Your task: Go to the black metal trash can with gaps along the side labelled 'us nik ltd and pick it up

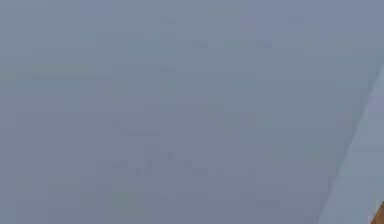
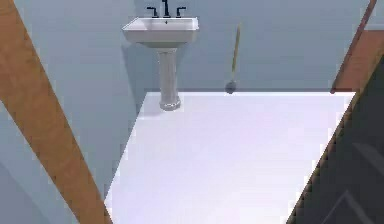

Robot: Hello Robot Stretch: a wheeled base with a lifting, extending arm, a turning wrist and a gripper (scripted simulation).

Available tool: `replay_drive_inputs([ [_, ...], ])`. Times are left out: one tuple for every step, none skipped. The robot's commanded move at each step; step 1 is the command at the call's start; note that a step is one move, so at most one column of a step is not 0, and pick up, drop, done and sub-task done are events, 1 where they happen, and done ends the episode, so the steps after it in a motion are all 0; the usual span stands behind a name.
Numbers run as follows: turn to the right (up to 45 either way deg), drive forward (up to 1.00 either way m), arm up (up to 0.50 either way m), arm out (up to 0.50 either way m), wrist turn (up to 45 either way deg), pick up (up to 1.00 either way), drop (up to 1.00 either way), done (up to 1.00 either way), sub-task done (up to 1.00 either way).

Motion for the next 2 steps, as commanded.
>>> replay_drive_inputs([
  [-45.0,0.00,0.00,0.00,0.0,0.00,0.00,0.00,0.00],
  [-45.0,0.00,0.00,0.00,0.0,0.00,0.00,0.00,0.00],
])
